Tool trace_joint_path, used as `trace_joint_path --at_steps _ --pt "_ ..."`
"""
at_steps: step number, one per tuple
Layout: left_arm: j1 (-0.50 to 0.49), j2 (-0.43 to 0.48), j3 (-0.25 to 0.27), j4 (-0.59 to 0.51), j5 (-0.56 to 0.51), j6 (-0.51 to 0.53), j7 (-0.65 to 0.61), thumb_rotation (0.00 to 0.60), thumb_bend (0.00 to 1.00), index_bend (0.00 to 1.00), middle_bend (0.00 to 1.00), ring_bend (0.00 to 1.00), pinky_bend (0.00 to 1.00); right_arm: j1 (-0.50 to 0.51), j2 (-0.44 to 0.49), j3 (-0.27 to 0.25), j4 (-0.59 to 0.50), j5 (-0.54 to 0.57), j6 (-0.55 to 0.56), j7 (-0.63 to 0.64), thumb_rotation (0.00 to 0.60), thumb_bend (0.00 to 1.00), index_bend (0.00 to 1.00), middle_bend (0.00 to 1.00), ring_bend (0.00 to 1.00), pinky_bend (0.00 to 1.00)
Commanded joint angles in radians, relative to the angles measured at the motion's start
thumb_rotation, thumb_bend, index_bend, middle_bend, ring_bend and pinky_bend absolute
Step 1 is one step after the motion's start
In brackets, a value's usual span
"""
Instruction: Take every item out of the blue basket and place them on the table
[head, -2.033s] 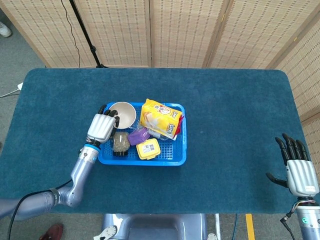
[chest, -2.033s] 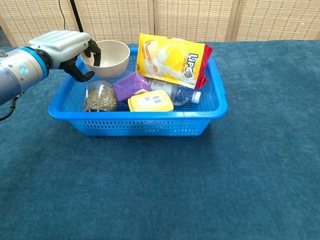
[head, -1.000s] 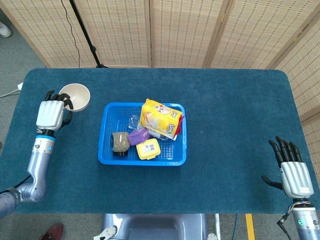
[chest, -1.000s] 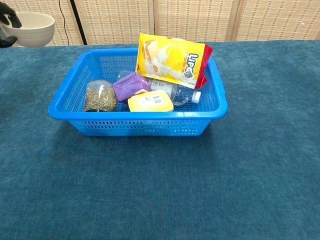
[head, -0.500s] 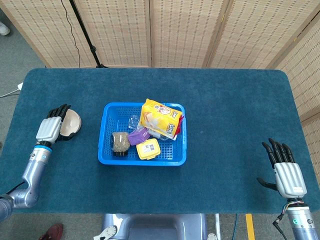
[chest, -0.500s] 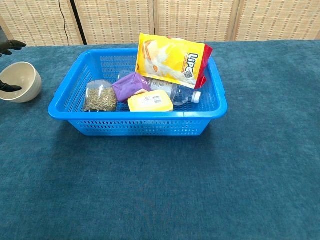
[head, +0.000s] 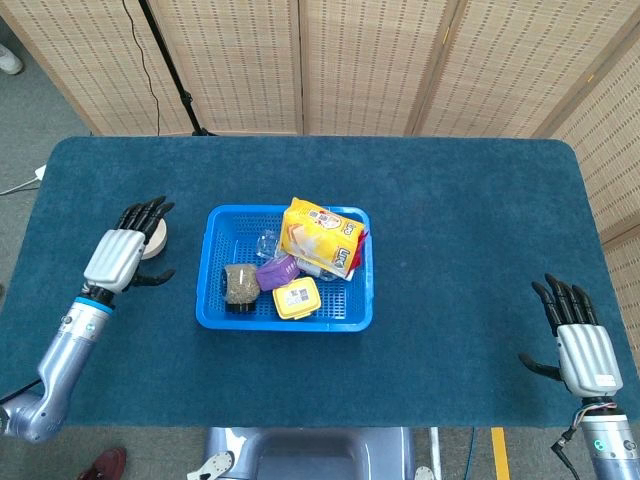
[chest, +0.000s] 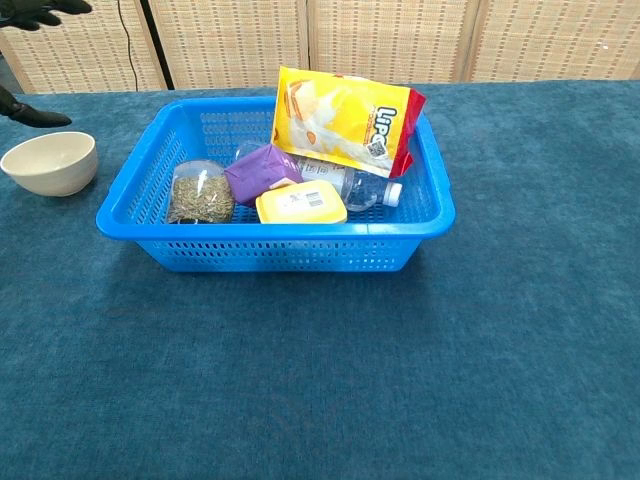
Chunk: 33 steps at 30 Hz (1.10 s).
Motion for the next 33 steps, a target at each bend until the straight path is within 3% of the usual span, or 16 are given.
trace_joint_path --at_steps 1,5,10,16,21,28,33 --pt "-0.056 0.018 -0.002 -0.118 -0.054 -0.062 0.143 0.6 0.19 0.0 0.0 0.0 0.0 0.0 0.003 0.003 0.002 0.004 0.0 0.006 0.6 0.0 0.0 0.0 0.0 0.0" --pt "-0.117 -0.026 0.001 -0.175 -0.196 -0.136 0.261 0.6 0.19 0.0 0.0 0.0 0.0 0.002 0.005 0.004 0.007 0.011 -0.008 0.014 0.6 0.0 0.0 0.0 0.0 0.0" --pt "-0.19 -0.121 -0.027 -0.154 -0.356 -0.117 0.369 0.6 0.19 0.0 0.0 0.0 0.0 0.005 0.004 0.003 0.01 0.012 -0.015 0.017 0.6 0.0 0.0 0.0 0.0 0.0" --pt "-0.245 -0.21 -0.07 -0.092 -0.345 -0.061 0.391 0.6 0.19 0.0 0.0 0.0 0.0 0.008 0.003 0.008 0.017 0.03 -0.026 0.023 0.6 0.0 0.0 0.0 0.0 0.0" --pt "-0.31 -0.265 -0.095 -0.038 -0.36 -0.071 0.437 0.6 0.19 0.0 0.0 0.0 0.0 0.014 0.0 0.014 0.027 0.05 -0.044 0.025 0.6 0.0 0.0 0.0 0.0 0.0" --pt "-0.462 -0.317 -0.153 0.065 -0.517 -0.156 0.556 0.6 0.19 0.0 0.0 0.0 0.0 0.018 0.003 0.023 0.034 0.072 -0.057 0.028 0.6 0.0 0.0 0.0 0.0 0.0" --pt "-0.565 -0.33 -0.162 0.122 -0.687 -0.226 0.641 0.6 0.19 0.0 0.0 0.0 0.0 0.021 0.009 0.029 0.033 0.093 -0.07 0.028 0.6 0.0 0.0 0.0 0.0 0.0"
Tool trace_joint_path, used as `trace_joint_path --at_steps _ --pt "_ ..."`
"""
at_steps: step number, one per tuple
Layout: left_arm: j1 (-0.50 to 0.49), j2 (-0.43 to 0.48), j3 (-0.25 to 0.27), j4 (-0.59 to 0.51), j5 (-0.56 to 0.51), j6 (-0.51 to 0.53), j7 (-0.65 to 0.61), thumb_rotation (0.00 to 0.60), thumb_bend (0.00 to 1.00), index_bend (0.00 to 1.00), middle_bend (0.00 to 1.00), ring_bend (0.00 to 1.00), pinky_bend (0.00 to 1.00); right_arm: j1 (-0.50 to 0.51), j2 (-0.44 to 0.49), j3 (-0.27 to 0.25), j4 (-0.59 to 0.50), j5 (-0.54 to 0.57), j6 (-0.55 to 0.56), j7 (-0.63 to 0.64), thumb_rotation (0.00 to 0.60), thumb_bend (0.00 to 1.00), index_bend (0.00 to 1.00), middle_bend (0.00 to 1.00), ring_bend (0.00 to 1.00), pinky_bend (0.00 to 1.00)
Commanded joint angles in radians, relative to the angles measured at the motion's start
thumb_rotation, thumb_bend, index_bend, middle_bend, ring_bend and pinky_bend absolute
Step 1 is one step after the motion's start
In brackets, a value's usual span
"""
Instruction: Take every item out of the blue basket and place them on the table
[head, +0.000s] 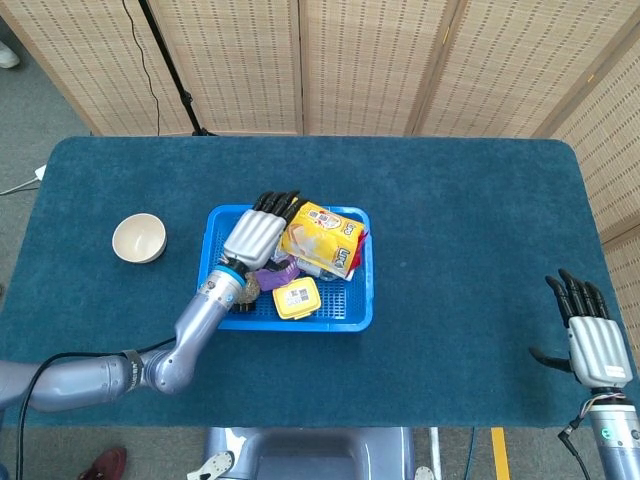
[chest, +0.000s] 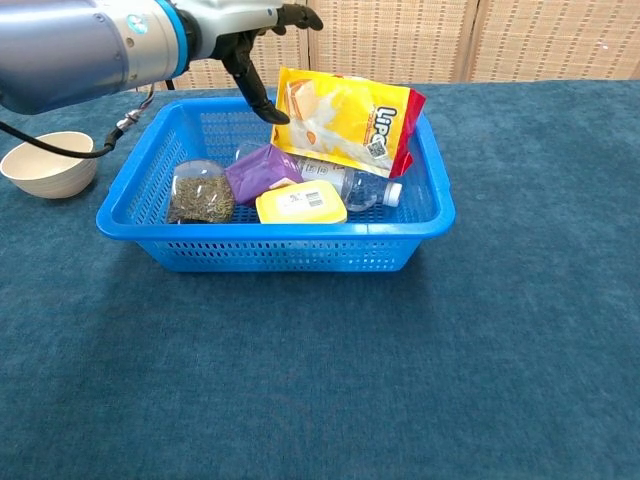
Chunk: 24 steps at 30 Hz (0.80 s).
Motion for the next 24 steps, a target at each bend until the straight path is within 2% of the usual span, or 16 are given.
trace_joint_path --at_steps 1,7,12,14,16,19,22,24 --pt "-0.097 -0.023 -0.014 0.067 -0.136 -0.069 0.079 0.6 0.19 0.0 0.0 0.0 0.0 0.002 0.003 0.004 -0.001 0.009 -0.005 -0.001 0.6 0.0 0.0 0.0 0.0 0.0" --pt "-0.216 -0.105 0.009 0.244 -0.271 -0.132 0.13 0.6 0.23 0.0 0.0 0.0 0.0 0.004 0.005 0.011 0.0 0.039 -0.021 -0.014 0.6 0.0 0.0 0.0 0.0 0.0" --pt "-0.256 -0.135 0.027 0.322 -0.317 -0.143 0.136 0.6 0.32 0.01 0.0 0.0 0.01 0.005 0.007 0.015 -0.002 0.055 -0.03 -0.014 0.6 0.0 0.0 0.0 0.0 0.0" --pt "-0.264 -0.141 0.032 0.336 -0.32 -0.14 0.135 0.6 0.38 0.14 0.1 0.09 0.11 0.006 0.008 0.015 -0.003 0.057 -0.032 -0.015 0.6 0.0 0.0 0.0 0.0 0.0" --pt "-0.268 -0.145 0.037 0.341 -0.314 -0.134 0.13 0.6 0.46 0.37 0.31 0.31 0.28 0.006 0.009 0.015 -0.004 0.058 -0.033 -0.016 0.6 0.0 0.0 0.0 0.0 0.0" --pt "-0.261 -0.146 0.036 0.336 -0.269 -0.109 0.1 0.6 0.52 0.57 0.52 0.5 0.38 0.005 0.011 0.015 -0.006 0.058 -0.033 -0.012 0.6 0.0 0.0 0.0 0.0 0.0" --pt "-0.227 -0.128 0.018 0.29 -0.157 -0.053 0.016 0.6 0.56 0.68 0.61 0.56 0.42 0.005 0.012 0.014 -0.006 0.057 -0.035 -0.008 0.6 0.0 0.0 0.0 0.0 0.0" --pt "-0.204 -0.104 0.008 0.25 -0.101 -0.026 -0.03 0.6 0.59 0.69 0.62 0.57 0.42 0.006 0.013 0.013 -0.006 0.055 -0.037 -0.006 0.6 0.0 0.0 0.0 0.0 0.0"
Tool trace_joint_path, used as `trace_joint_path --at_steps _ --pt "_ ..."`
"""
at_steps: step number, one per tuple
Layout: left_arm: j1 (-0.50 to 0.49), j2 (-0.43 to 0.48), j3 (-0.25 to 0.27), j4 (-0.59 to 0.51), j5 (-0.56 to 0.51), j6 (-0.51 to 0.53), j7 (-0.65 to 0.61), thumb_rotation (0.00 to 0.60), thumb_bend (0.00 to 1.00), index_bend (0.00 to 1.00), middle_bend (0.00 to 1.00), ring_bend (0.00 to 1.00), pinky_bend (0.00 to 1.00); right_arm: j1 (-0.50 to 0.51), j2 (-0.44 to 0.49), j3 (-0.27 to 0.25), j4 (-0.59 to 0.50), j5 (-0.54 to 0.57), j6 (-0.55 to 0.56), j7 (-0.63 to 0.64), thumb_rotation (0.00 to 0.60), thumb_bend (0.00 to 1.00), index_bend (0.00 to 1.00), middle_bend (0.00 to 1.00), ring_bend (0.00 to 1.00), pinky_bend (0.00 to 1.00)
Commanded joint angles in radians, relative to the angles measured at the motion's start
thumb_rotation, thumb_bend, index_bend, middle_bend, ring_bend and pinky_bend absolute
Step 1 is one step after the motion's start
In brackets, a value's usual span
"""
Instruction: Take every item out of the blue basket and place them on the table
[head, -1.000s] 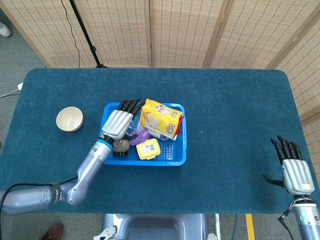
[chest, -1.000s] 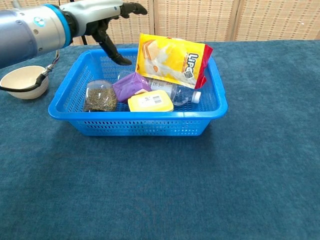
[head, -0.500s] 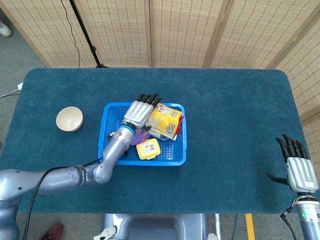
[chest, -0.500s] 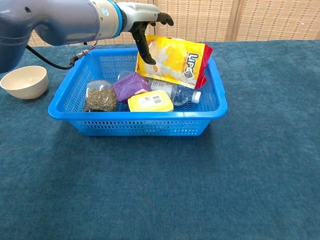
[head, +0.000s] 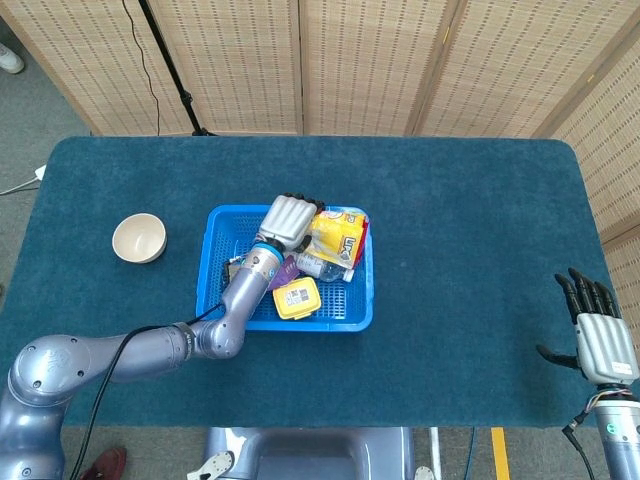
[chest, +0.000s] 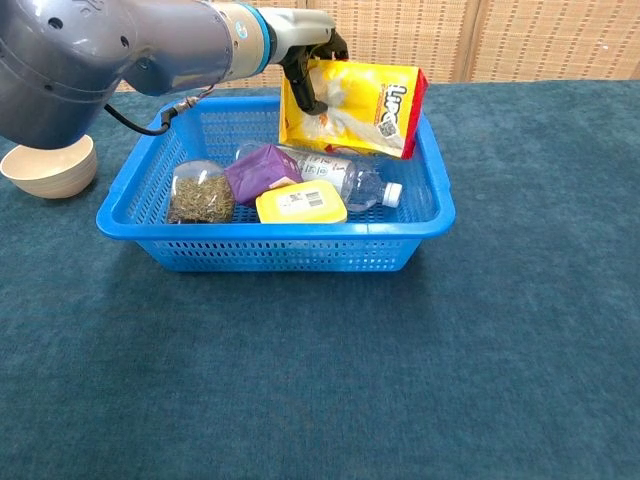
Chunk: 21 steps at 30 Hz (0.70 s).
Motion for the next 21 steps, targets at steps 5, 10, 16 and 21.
trace_joint_path --at_steps 5,10,16,21 --pt "0.106 0.141 -0.057 -0.211 0.225 0.145 -0.177 0.6 0.59 0.7 0.62 0.58 0.42 0.0 0.002 -0.006 -0.006 -0.012 0.001 0.001 0.6 0.0 0.0 0.0 0.0 0.0" --pt "0.187 0.287 -0.066 -0.329 0.288 0.213 -0.209 0.6 0.58 0.7 0.62 0.57 0.42 -0.002 0.003 -0.012 -0.014 -0.026 0.008 -0.005 0.6 0.0 0.0 0.0 0.0 0.0" --pt "0.321 0.433 -0.034 -0.32 0.296 0.22 -0.31 0.6 0.58 0.7 0.62 0.57 0.42 -0.002 0.0 -0.025 -0.027 -0.052 0.014 -0.02 0.6 0.0 0.0 0.0 0.0 0.0" --pt "0.418 0.477 -0.001 -0.21 0.336 0.166 -0.475 0.6 0.58 0.69 0.62 0.57 0.42 -0.002 -0.006 -0.035 -0.036 -0.069 0.017 -0.039 0.6 0.0 0.0 0.0 0.0 0.0"
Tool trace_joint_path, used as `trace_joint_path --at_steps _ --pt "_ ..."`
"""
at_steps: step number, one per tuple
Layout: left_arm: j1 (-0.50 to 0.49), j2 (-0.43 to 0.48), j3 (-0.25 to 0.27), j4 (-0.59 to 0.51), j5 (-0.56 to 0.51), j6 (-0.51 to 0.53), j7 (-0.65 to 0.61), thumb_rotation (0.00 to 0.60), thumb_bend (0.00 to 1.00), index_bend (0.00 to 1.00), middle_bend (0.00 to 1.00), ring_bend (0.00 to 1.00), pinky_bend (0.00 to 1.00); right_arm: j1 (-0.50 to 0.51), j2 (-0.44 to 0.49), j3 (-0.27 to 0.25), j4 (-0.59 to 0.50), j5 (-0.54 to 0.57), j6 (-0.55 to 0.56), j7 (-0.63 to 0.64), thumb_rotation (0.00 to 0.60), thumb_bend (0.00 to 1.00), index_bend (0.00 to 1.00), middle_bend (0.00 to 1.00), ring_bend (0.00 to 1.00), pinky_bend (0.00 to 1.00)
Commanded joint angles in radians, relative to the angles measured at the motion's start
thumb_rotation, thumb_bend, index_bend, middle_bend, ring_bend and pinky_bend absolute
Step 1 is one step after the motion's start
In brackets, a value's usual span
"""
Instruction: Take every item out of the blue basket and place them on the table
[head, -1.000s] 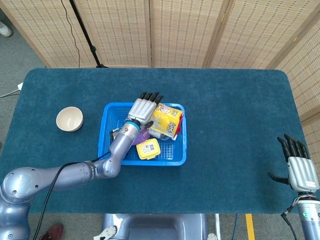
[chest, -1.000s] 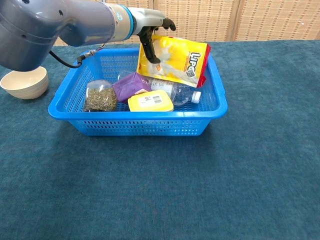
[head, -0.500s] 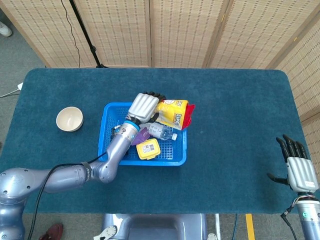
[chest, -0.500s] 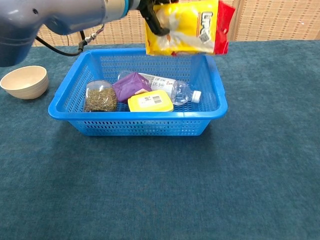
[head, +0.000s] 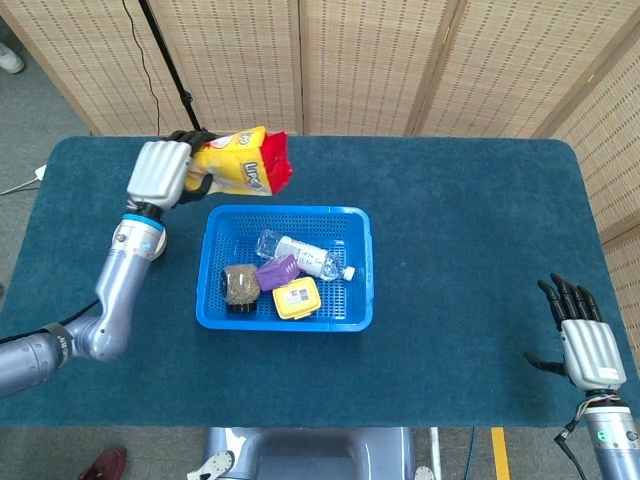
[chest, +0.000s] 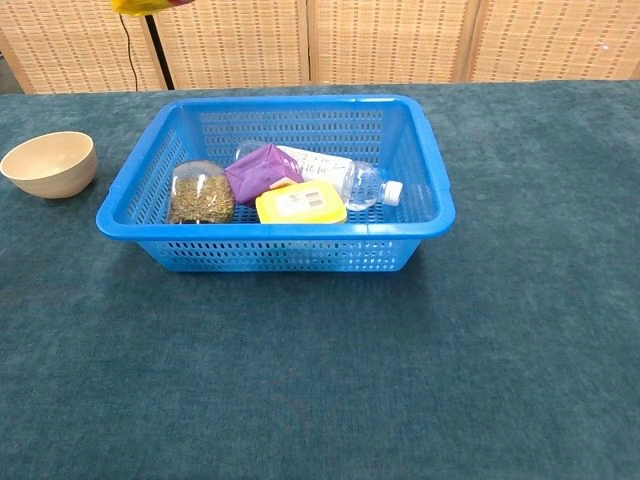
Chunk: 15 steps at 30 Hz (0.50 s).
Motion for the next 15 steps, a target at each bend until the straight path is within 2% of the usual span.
trace_joint_path --at_steps 1,10,15 --pt "0.081 0.041 0.033 0.107 0.04 -0.048 -0.149 0.6 0.58 0.69 0.62 0.57 0.42 0.001 -0.004 -0.005 -0.005 -0.008 0.001 -0.009 0.6 0.0 0.0 0.0 0.0 0.0" --pt "0.221 0.024 0.082 0.398 0.13 -0.156 -0.456 0.6 0.58 0.68 0.62 0.55 0.42 0.008 -0.017 -0.016 -0.014 -0.018 -0.011 -0.041 0.6 0.0 0.0 0.0 0.0 0.0" --pt "0.255 0.008 0.112 0.485 0.168 -0.203 -0.518 0.6 0.57 0.65 0.61 0.5 0.41 0.009 -0.018 -0.018 -0.017 -0.024 -0.009 -0.046 0.6 0.0 0.0 0.0 0.0 0.0"
